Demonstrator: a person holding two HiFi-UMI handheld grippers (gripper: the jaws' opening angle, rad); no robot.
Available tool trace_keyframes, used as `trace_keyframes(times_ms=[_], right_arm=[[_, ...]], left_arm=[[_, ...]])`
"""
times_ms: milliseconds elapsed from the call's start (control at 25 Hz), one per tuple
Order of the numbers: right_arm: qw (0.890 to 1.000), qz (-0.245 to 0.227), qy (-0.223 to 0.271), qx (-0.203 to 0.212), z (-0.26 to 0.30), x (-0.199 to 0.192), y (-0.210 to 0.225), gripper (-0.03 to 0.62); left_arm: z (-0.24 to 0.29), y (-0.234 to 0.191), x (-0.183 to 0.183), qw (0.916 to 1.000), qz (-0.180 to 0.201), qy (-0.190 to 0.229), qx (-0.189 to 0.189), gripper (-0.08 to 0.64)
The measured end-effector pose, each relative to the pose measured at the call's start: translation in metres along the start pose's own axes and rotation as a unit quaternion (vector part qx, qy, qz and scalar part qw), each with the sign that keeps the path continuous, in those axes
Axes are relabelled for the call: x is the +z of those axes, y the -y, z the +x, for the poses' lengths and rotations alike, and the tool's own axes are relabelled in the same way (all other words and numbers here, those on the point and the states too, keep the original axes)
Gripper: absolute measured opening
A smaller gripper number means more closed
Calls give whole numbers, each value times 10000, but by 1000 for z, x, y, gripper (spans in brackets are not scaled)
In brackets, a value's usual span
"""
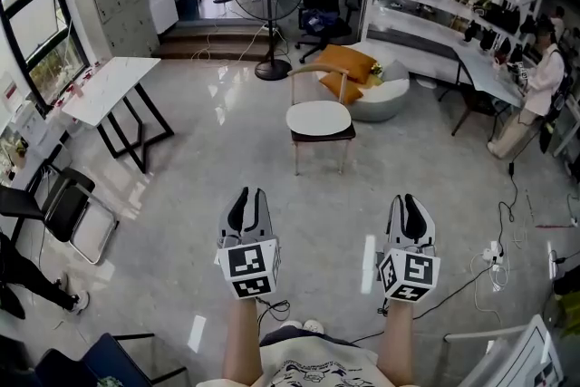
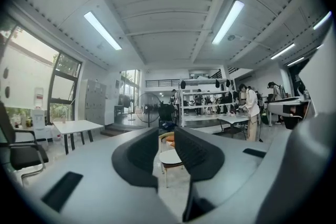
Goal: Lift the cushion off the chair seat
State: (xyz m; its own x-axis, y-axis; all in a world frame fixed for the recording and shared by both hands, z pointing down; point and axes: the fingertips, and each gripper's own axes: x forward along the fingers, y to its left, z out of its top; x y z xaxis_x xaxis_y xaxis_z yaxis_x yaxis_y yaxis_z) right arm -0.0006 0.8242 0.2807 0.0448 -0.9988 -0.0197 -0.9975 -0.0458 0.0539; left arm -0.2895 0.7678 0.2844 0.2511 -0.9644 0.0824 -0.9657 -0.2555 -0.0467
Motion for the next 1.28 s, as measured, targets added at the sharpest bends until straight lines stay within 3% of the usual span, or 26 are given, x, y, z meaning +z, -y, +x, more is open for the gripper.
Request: trace_keyframes(times_ms=[160, 360, 760, 1280], right_arm=[[9999, 95, -78, 96, 5, -12, 7, 187], [9994, 152, -281, 145, 18, -27, 11, 272], [9984, 170, -463, 267, 86, -46, 6, 300], [9993, 111, -338, 132, 295, -34, -7, 307]], left_arm=[[2, 2, -11, 9999, -74, -20, 114, 218], [12, 2, -19, 9998, -64, -123, 153, 239], [82, -9, -29, 9996, -53, -249, 97, 250], [287, -64, -2, 9998, -116, -94, -106, 252]])
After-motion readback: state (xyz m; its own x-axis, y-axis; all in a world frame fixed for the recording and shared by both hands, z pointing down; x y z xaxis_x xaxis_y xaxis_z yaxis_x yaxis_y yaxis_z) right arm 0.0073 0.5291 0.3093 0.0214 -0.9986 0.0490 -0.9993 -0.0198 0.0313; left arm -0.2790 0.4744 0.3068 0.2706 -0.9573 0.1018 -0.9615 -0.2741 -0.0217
